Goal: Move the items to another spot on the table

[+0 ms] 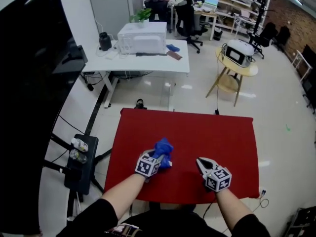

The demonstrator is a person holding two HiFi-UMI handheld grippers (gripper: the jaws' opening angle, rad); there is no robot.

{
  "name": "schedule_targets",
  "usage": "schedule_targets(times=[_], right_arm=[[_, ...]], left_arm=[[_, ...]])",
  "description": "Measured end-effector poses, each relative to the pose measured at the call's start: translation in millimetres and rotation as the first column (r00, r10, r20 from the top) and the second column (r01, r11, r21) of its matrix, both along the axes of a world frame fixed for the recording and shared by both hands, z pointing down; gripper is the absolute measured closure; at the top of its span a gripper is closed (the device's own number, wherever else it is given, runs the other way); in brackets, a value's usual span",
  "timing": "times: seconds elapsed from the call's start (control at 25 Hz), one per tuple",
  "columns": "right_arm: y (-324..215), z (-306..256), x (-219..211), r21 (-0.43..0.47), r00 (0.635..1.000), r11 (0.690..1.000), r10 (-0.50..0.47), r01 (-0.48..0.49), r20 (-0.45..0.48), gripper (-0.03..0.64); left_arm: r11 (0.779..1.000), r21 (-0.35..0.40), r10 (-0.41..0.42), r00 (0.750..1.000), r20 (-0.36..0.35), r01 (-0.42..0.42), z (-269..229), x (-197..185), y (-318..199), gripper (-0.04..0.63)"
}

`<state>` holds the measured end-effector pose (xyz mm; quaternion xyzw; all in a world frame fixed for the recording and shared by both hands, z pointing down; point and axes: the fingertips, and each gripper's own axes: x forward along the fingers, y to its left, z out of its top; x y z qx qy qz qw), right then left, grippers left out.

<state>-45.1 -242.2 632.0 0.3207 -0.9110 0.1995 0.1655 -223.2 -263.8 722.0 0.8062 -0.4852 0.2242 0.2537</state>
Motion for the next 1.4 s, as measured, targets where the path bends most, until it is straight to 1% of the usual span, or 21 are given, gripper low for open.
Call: schedule_targets(times=[0.16,0.24,0.32,0.44,0.52,0.68,0.76,0.88,1.0,1.08,1.16,1.28,1.32,1.4], right_arm=[[-6.4,8.3,82.6,0.015,0.995,0.995,0.100,-0.100,-0.006,0.614],[-11.7,17.9,124.9,0.004,0.991,0.991,0.137,-0.137,0.000,0.614],[-21.4,23.6,158.6,-0.008,0.989,0.989,0.146,-0.146,-0.006,0.614],[-28.7,24.6,196.8,-0.011,0.991,0.992,0.127,-0.128,-0.040,0.614],[-33.0,28.7,226.6,-0.006,0.989,0.990,0.143,-0.144,-0.044,0.614],[-46.5,33.9,290.5,0.000,0.972,0.973,0.229,-0.230,-0.056,0.614],[-50.0,36.6,316.6,0.003,0.966,0.969,0.247,-0.247,-0.078,0.614],[-45.5,42.2,358.0,-0.006,0.956,0.962,0.269,-0.272,-0.116,0.614],[-49.2,44.6,412.2,0.006,0.941,0.948,0.317,-0.319,-0.115,0.614],[-47.1,48.2,444.9,-0.005,0.934,0.941,0.336,-0.339,-0.117,0.614],[-43.8,49.2,472.8,-0.021,0.930,0.936,0.345,-0.350,-0.125,0.614],[-34.5,48.0,509.5,-0.030,0.927,0.933,0.354,-0.360,-0.123,0.614],[-31.8,48.0,520.4,-0.031,0.927,0.932,0.355,-0.362,-0.123,0.614],[-28.3,50.2,539.8,-0.041,0.924,0.928,0.362,-0.369,-0.123,0.614]], left_arm=[[0.999,0.008,0.035,0.999,0.008,-0.035,-1.4,67.3,0.3,0.457],[0.999,0.017,0.042,0.999,0.019,-0.042,-2.9,101.8,-6.1,0.457],[0.998,0.023,0.051,0.998,0.022,-0.051,-4.3,137.4,-20.1,0.457],[0.997,0.008,0.080,0.997,0.002,-0.080,-0.5,191.0,-31.4,0.457],[0.994,0.015,0.108,0.994,0.001,-0.108,-1.0,223.8,-36.9,0.457],[0.985,0.013,0.172,0.985,-0.024,-0.172,3.2,290.8,-50.4,0.457],[0.979,0.000,0.203,0.979,-0.027,-0.203,6.9,319.9,-56.5,0.457],[0.965,-0.007,0.263,0.965,-0.013,-0.263,6.8,364.9,-61.3,0.457],[0.953,0.004,0.303,0.953,0.009,-0.303,7.8,420.6,-72.7,0.457],[0.951,0.000,0.310,0.951,0.014,-0.310,12.5,460.2,-79.6,0.457],[0.954,-0.004,0.301,0.954,0.011,-0.301,18.2,500.2,-87.6,0.457],[0.959,-0.037,0.282,0.959,-0.005,-0.282,37.0,558.9,-89.3,0.457],[0.959,-0.044,0.280,0.960,0.006,-0.280,43.7,574.7,-90.1,0.456],[0.957,-0.049,0.290,0.956,0.052,-0.288,53.9,597.4,-93.8,0.456]])
